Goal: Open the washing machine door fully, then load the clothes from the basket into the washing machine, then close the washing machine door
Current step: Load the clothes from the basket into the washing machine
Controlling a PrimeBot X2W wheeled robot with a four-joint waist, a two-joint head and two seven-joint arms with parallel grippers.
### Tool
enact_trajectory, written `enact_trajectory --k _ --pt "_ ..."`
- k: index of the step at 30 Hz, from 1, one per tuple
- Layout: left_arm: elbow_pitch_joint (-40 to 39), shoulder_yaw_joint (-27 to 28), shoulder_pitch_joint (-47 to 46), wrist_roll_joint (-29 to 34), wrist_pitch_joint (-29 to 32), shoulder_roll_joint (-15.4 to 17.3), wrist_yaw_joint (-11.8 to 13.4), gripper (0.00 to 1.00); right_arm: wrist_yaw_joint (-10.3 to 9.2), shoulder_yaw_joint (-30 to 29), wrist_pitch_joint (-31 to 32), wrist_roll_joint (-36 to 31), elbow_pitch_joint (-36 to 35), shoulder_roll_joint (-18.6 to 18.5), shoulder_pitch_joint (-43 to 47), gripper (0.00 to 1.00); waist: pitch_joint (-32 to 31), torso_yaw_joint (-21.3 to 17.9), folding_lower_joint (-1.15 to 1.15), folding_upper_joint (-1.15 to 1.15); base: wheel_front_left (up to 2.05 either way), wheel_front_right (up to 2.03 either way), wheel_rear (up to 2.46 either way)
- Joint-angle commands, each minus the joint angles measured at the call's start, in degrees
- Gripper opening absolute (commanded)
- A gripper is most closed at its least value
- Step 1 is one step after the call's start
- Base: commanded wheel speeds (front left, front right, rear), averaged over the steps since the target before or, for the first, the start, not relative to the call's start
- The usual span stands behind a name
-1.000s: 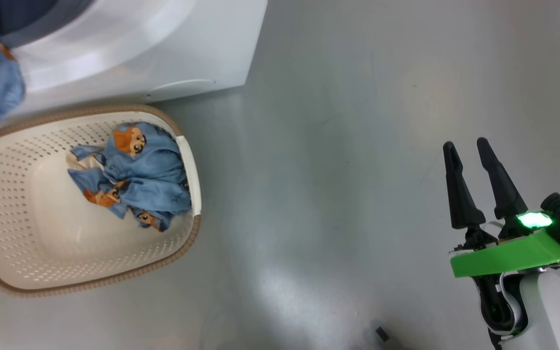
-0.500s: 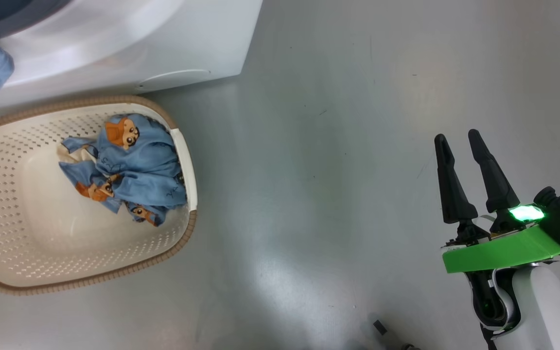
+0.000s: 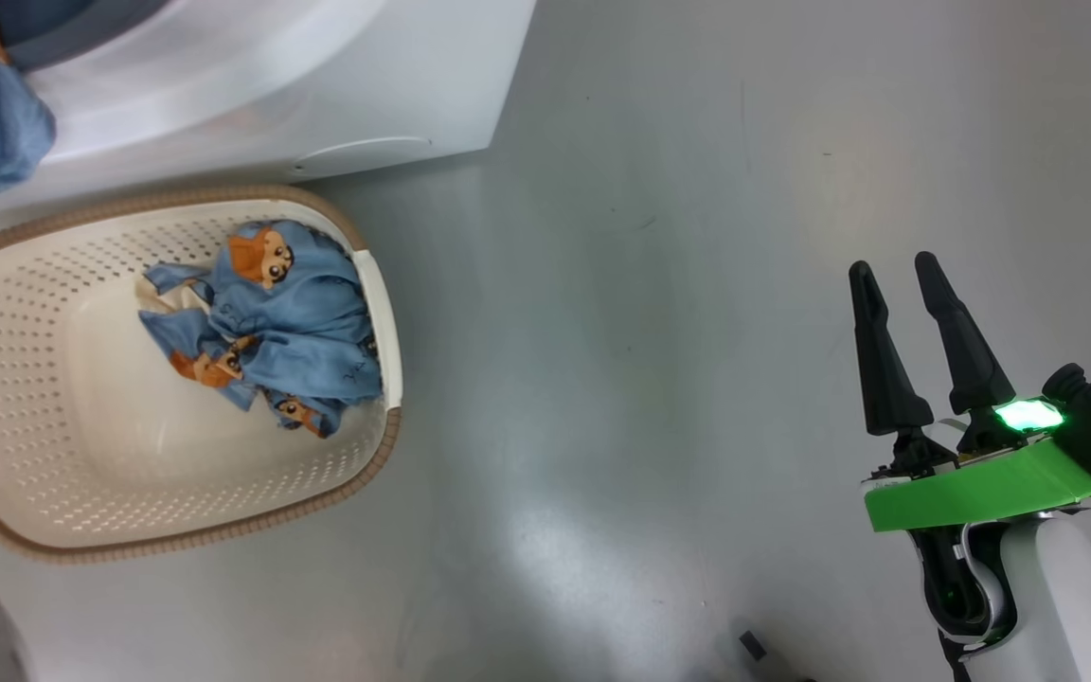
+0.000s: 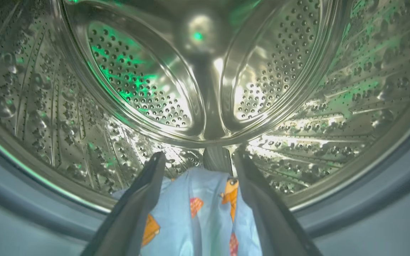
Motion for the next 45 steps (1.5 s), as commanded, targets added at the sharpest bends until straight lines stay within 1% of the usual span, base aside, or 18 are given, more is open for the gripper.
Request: enact_trajectory --k 1,3,8,15,23,27,28,37,45 --pt "-1.84 0.9 2.23 0.44 -0.29 2.03 -0.13 1.0 0.17 0.93 -0.27 -0.59 -1.23 -0.55 0.88 1.0 -0.39 0.59 0.0 0.0 0.0 0.0 0.0" --pt "-3.34 0.82 5.22 0.0 -0.29 0.77 -0.14 1.0 0.17 0.6 -0.27 -0.66 -1.23 -0.95 1.03 1.0 -0.81 1.53 0.0 0.0 0.0 0.0 0.0" --pt "-6.35 1.03 10.44 -0.6 -0.29 -0.86 -0.14 1.0 0.17 -0.05 -0.27 -0.7 -1.35 -1.76 1.14 1.0 -1.1 3.17 0.0 0.0 0.0 0.0 0.0" --pt "-13.71 2.24 20.63 -1.0 -0.29 -3.94 -0.15 1.0 0.17 -0.95 -0.27 -0.93 -1.4 -2.88 1.51 1.0 -1.68 5.49 0.0 0.0 0.0 0.0 0.0" --pt "-22.77 3.55 33.27 -1.48 -0.29 -6.1 -0.15 1.0 0.17 -1.25 -0.27 -0.97 -1.42 -4.14 2.19 1.0 -2.65 6.95 0.0 0.0 0.0 0.0 0.0" --pt "-26.99 3.31 39.08 -1.23 -0.29 -7.13 -0.15 1.0 0.17 -1.46 -0.27 -0.93 -1.39 -4.8 2.69 1.0 -3.19 7.45 0.0 0.0 0.0 0.0 0.0" --pt "-26.99 3.31 39.08 -1.23 -0.29 -7.13 -0.15 1.0 0.17 -1.46 -0.27 -0.93 -1.39 -4.8 2.69 1.0 -3.19 7.45 0.0 0.0 0.0 0.0 0.0" --pt "-35.89 4.03 49.63 -1.36 -0.29 -9.79 -0.15 1.0 0.17 -1.11 -0.27 -0.93 -1.07 -5.66 2.95 1.0 -4.08 8.0 0.0 0.0 0.0 0.0 0.0" --pt "-37.54 3.36 51.6 -1.73 -0.29 -10.61 -0.15 1.0 0.17 -0.57 -0.27 -0.86 -0.96 -6.08 2.84 1.0 -4.57 8.15 0.0 0.0 0.0 0.0 0.0"
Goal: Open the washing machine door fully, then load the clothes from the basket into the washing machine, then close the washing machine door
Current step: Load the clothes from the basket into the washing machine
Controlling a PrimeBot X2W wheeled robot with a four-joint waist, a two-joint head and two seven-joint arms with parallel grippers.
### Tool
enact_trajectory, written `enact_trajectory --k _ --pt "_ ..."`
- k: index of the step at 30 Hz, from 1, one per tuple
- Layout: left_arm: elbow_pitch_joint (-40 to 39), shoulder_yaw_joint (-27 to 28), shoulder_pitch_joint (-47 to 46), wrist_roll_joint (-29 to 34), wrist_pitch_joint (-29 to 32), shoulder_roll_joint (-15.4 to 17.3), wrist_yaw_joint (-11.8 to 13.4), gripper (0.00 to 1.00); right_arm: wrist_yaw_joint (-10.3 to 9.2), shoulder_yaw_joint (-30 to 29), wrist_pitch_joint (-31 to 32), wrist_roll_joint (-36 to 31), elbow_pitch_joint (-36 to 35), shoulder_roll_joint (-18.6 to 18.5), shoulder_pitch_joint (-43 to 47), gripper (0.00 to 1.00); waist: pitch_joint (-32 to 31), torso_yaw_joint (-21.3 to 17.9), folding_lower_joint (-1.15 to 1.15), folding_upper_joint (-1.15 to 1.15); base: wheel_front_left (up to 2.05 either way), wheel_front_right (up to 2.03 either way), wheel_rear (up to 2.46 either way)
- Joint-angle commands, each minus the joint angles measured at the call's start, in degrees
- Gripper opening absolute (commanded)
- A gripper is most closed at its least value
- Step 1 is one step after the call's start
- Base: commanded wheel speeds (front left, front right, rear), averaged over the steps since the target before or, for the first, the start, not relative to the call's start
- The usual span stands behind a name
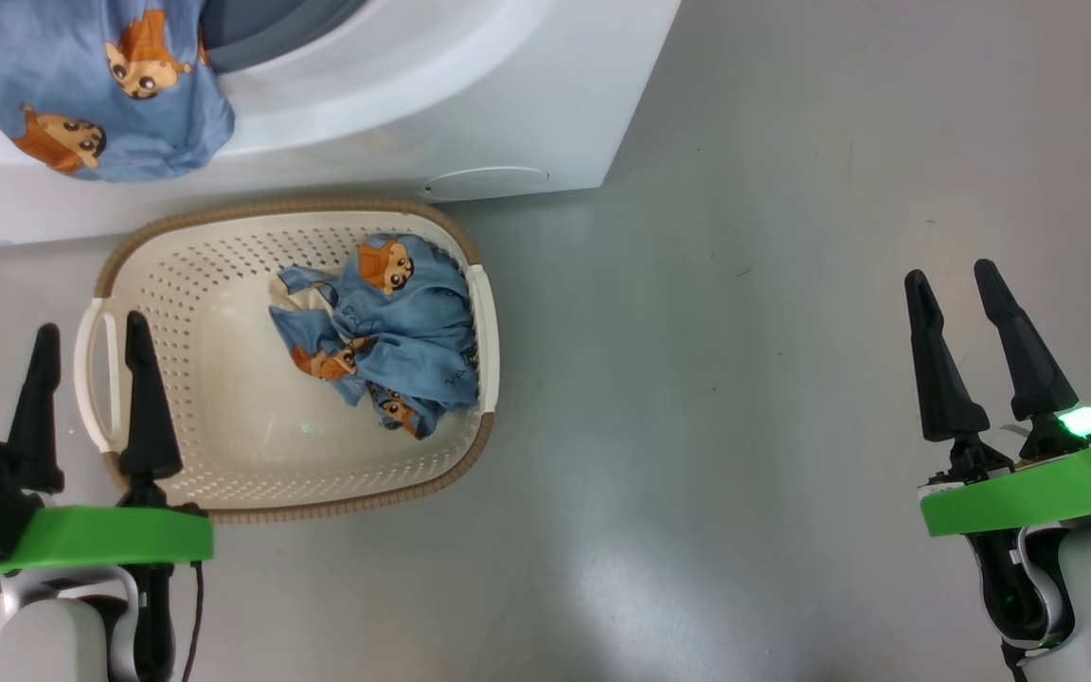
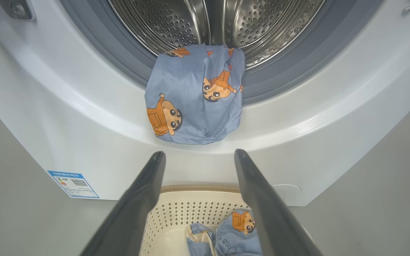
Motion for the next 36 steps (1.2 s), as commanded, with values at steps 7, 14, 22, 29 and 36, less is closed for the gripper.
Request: enact_trajectory --k 7,14,22,29,36 --pt "0.49 0.88 -1.02 -1.63 -0.3 0.8 -0.14 1.0 0.17 0.94 -0.27 -0.48 -1.47 -0.5 1.44 1.0 0.45 -0.21 0.0 0.0 0.0 0.0 0.0" --pt "7.6 -1.2 -8.47 -1.42 -0.3 2.08 -0.14 1.0 0.17 0.63 -0.27 -0.61 -1.79 -0.03 0.9 1.0 2.22 -0.01 0.0 0.0 0.0 0.0 0.0" --pt "19.91 -3.39 -20.92 -1.12 -0.3 2.99 -0.14 1.0 0.17 1.17 -0.27 -0.75 -1.95 -0.05 -0.74 1.0 4.93 -0.09 0.0 0.0 0.0 0.0 0.0" --pt "28.29 -3.71 -27.91 0.48 -0.3 3.78 -0.14 1.0 0.17 1.91 -0.27 -0.75 -1.98 0.28 -2.11 1.0 6.27 -0.93 0.0 0.0 0.0 0.0 0.0" --pt "34.62 -2.74 -33.15 3.17 -0.3 5.32 -0.14 1.0 0.17 2.37 -0.27 -0.63 -2.18 0.64 -3.03 1.0 7.51 -2.39 0.0 0.0 0.0 0.0 0.0"
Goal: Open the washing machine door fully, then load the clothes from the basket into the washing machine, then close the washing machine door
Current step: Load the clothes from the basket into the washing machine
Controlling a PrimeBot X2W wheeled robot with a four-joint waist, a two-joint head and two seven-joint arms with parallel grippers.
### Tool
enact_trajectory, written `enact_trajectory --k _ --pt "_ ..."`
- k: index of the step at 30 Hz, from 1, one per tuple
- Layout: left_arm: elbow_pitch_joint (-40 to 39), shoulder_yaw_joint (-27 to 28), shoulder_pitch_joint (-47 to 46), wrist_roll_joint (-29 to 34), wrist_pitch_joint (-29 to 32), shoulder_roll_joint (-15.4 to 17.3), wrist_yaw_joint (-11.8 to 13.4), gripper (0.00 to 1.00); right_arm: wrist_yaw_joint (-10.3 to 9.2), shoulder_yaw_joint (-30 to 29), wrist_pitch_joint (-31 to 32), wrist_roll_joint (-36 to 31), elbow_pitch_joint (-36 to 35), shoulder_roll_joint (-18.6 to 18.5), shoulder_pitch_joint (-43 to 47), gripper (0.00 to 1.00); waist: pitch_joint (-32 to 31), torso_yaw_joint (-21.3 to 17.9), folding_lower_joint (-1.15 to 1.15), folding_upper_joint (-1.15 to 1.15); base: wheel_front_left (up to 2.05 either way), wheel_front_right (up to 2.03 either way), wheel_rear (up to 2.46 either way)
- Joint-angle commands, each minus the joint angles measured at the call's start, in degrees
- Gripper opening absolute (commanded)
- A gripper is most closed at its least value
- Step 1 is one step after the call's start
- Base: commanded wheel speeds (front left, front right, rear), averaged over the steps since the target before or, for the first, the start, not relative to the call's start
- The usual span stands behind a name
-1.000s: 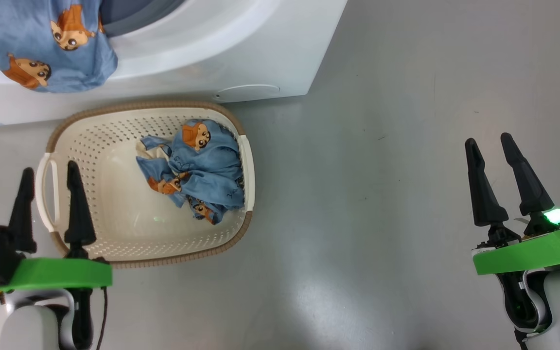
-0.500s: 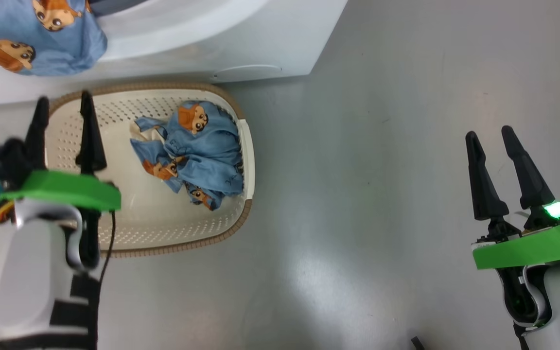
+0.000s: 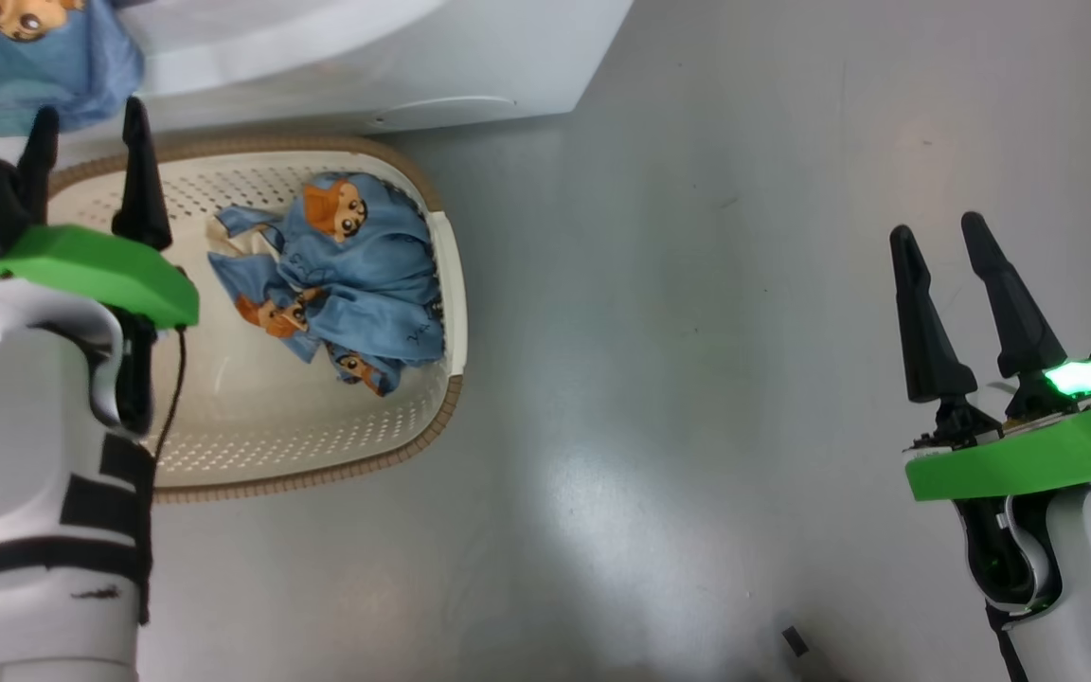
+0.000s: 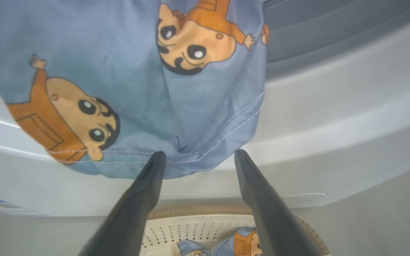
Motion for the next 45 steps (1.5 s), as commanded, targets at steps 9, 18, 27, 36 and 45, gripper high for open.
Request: enact_trajectory --k 9,18,27,36,45 --pt "2.49 3.32 -4.65 2.94 -0.3 3.45 1.49 1.0 0.17 1.02 -0.27 -0.52 -1.68 0.14 -0.26 1.0 1.57 -1.19 0.0 0.0 0.0 0.0 0.0" --pt "-2.44 7.33 -3.08 1.37 -0.3 1.67 0.71 0.0 0.17 0.24 -0.27 -0.74 -1.61 0.89 0.01 1.0 0.69 -0.18 0.0 0.0 0.0 0.0 0.0" --pt "-14.55 9.46 -0.09 0.24 -0.3 -0.46 -0.03 0.0 0.17 0.83 -0.27 -0.62 -1.45 1.65 0.0 1.0 -0.11 0.66 0.0 0.0 0.0 0.0 0.0" --pt "-11.57 4.43 -7.78 -1.68 -0.3 2.84 -0.12 0.0 0.17 1.74 -0.27 -0.12 -1.45 2.49 -0.19 1.0 0.17 -1.0 0.0 0.0 0.0 0.0 0.0" --pt "3.34 -1.31 -22.92 -3.65 -0.3 8.17 -0.13 0.0 0.17 3.12 -0.27 0.44 -1.07 4.02 -0.81 1.0 1.02 -4.58 0.0 0.0 0.0 0.0 0.0"
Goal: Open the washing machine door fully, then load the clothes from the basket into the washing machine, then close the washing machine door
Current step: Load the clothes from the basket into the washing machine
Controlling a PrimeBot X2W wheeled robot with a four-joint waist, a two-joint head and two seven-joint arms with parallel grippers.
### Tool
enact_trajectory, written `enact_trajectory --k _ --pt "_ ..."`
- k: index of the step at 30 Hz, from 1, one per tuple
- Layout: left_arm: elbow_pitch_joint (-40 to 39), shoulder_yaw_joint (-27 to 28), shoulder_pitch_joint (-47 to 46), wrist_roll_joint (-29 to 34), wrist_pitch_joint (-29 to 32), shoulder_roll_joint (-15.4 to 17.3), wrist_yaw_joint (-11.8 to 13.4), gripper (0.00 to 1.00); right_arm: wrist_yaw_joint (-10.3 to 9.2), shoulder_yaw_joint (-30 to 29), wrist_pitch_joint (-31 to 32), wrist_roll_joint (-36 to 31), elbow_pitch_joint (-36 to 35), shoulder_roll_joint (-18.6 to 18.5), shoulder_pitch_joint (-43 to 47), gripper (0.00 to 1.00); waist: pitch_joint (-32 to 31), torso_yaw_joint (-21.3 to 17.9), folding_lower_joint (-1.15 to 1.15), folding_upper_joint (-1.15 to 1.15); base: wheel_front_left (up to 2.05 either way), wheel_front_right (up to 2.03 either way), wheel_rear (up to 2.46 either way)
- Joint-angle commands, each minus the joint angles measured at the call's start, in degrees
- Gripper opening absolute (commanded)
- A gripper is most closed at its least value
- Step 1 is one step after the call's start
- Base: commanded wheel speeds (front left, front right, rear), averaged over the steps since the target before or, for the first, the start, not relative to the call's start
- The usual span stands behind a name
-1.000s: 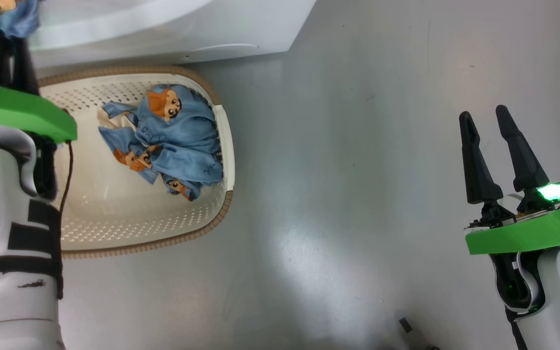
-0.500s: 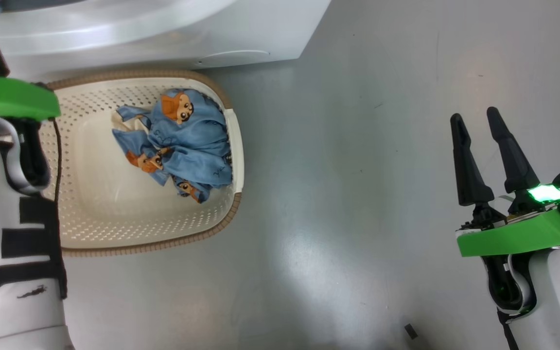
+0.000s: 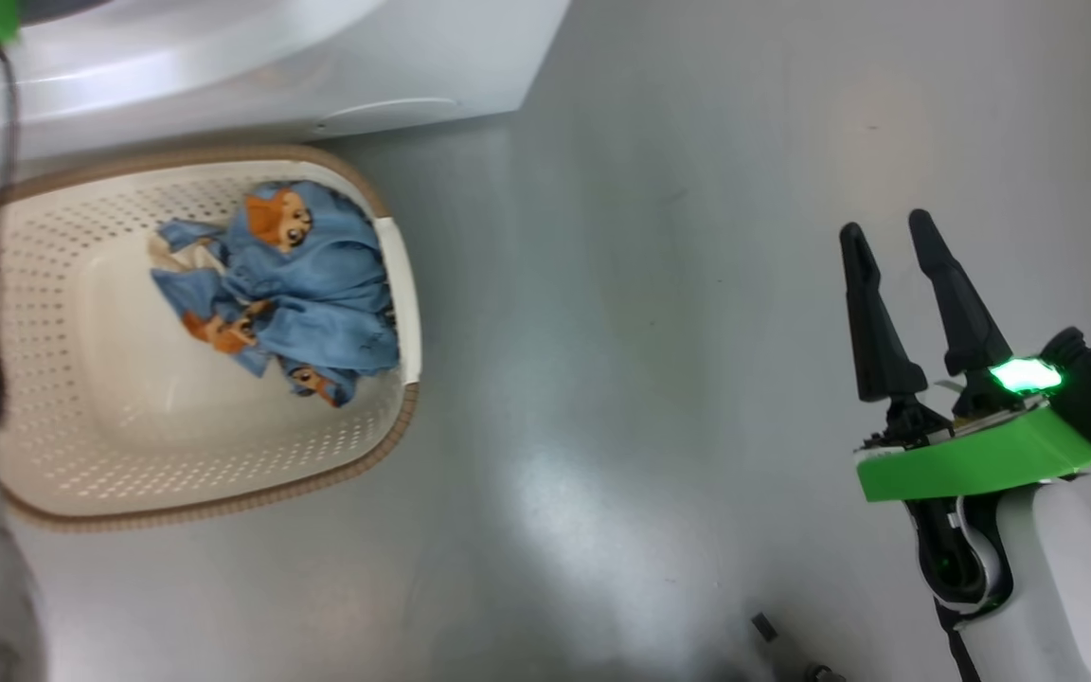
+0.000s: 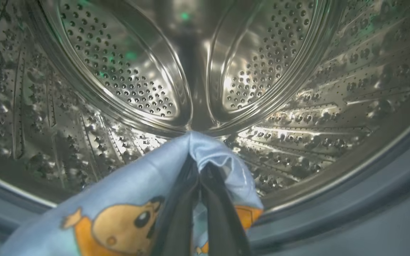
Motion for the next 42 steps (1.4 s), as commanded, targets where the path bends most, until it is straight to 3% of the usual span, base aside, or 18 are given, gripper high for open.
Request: enact_trajectory --k 1,8,20,21,22,23,24,25,34,42 --pt "-1.27 0.3 -1.69 -0.3 -0.3 3.33 -0.13 0.0 0.17 1.19 -0.27 0.29 -1.17 0.32 0.42 1.0 0.65 -1.06 0.0 0.0 0.0 0.0 0.0" --pt "-8.16 -1.01 -6.23 1.11 -0.3 5.7 -0.14 0.0 0.17 1.22 -0.27 0.47 -1.43 1.18 -0.45 1.0 2.26 -3.1 0.0 0.0 0.0 0.0 0.0" --pt "9.75 -7.03 -8.52 -1.13 -0.3 9.17 -0.14 0.0 0.17 2.1 -0.27 0.63 -1.0 1.8 -0.35 1.0 1.97 -4.43 0.0 0.0 0.0 0.0 0.0" --pt "10.82 -7.12 -9.25 -1.37 -0.3 9.35 -0.14 0.05 0.17 2.09 -0.27 0.66 -1.02 1.77 -0.33 1.0 2.0 -4.4 0.0 0.0 0.0 0.0 0.0" --pt "11.96 -7.22 -9.85 -1.63 -0.3 9.42 -0.14 0.19 0.17 2.09 -0.27 0.67 -1.04 1.75 -0.32 1.0 2.01 -4.35 0.0 0.0 0.0 0.0 0.0" --pt "13.34 -7.47 -10.42 -1.84 -0.3 9.43 -0.14 0.46 0.17 2.07 -0.27 0.67 -1.03 1.75 -0.31 1.0 1.99 -4.28 0.0 0.0 0.0 0.0 0.0" --pt "14.18 -7.79 -11.01 -2.01 -0.3 9.39 -0.14 0.86 0.17 2.04 -0.27 0.66 -1.04 1.77 -0.32 1.0 2.02 -4.19 0.0 0.0 0.0 0.0 0.0" --pt "15.08 -8.32 -11.36 -2.09 -0.3 9.33 -0.14 1.0 0.17 2.02 -0.27 0.64 -1.02 1.81 -0.35 1.0 2.02 -4.1 0.0 0.0 0.0 0.0 0.0" --pt "16.77 -9.56 -11.95 -5.29 -0.3 8.65 -0.14 1.0 0.17 1.58 -0.27 0.55 -1.17 1.58 -0.48 1.0 1.95 -3.1 0.0 0.0 0.0 0.0 0.0" --pt "12.27 -8.58 -7.96 -9.57 -0.3 6.8 -0.14 1.0 0.17 0.67 -0.27 0.17 -1.31 1.07 -0.02 1.0 1.08 -1.37 0.0 0.0 0.0 0.0 0.0"
